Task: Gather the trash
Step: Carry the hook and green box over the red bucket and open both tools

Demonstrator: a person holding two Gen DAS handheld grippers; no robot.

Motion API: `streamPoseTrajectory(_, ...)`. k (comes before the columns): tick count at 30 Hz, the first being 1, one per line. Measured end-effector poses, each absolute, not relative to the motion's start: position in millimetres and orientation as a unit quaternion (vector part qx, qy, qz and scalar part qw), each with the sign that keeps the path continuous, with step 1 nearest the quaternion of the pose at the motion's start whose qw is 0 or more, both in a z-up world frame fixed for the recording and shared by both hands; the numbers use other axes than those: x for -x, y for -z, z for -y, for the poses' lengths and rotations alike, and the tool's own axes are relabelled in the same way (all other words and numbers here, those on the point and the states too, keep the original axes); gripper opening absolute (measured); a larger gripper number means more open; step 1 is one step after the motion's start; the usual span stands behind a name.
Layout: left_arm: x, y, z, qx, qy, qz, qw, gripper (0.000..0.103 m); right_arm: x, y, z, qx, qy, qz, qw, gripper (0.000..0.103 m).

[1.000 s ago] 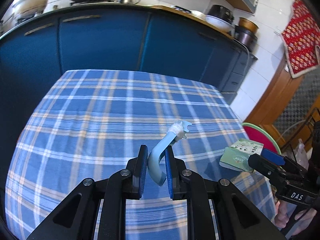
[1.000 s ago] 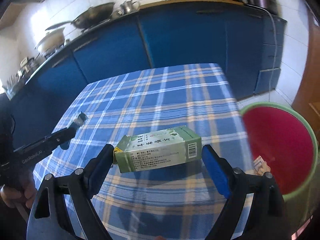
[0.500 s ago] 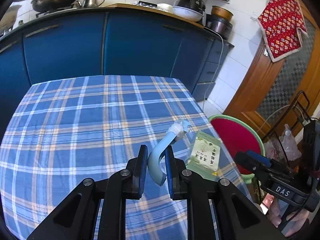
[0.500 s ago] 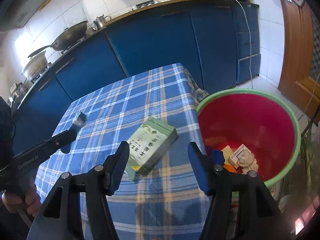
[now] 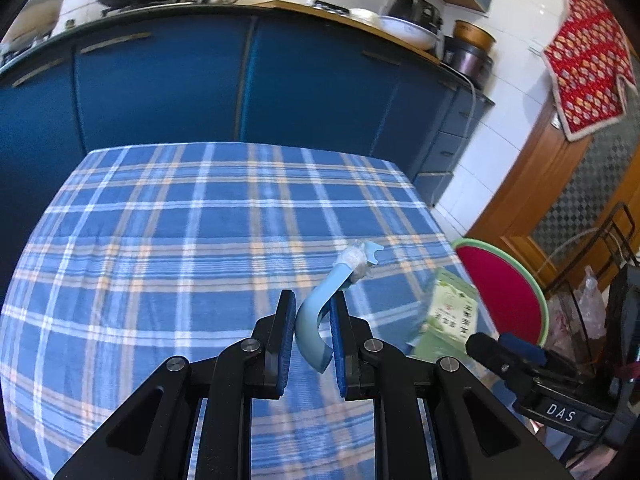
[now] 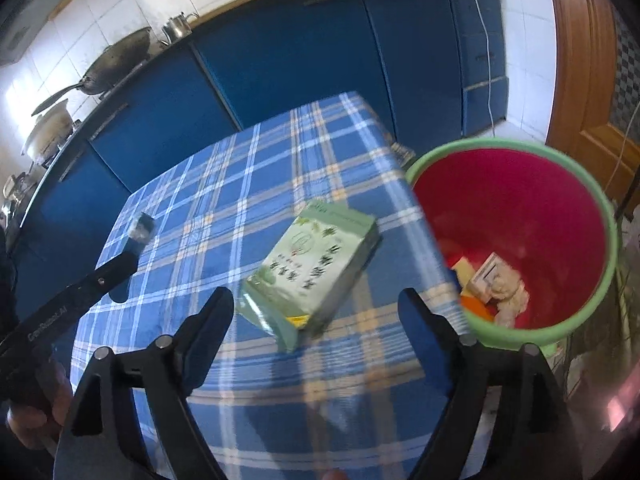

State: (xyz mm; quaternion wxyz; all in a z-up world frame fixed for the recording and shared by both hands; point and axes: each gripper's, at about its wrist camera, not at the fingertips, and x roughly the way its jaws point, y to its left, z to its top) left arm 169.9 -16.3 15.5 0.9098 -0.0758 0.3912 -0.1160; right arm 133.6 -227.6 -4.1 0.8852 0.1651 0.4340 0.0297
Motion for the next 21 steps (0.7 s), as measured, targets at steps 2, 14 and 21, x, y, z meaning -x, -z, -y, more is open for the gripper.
streamPoseTrajectory(2,-171.8,-13.3,7.7,0.081,0.108,-0.391,0.910,0.018,-138.8,7.2,220.1,-0.165,-0.019,-0.440,0.883,0.086)
streamPoseTrajectory(14,-179.6,5.0,-30.2,0.121,0.086,-0.399,0.905,0.018,-172.3,22.1,196.9,-0.143,0.054,-0.464,0.872,0.094)
streamPoseTrajectory(21,-181.5,11.0,-37.0,0.130,0.086,-0.403,0.902,0.018,-176.0,27.4,192.0,-0.117,0.078,-0.460,0.877,0.090)
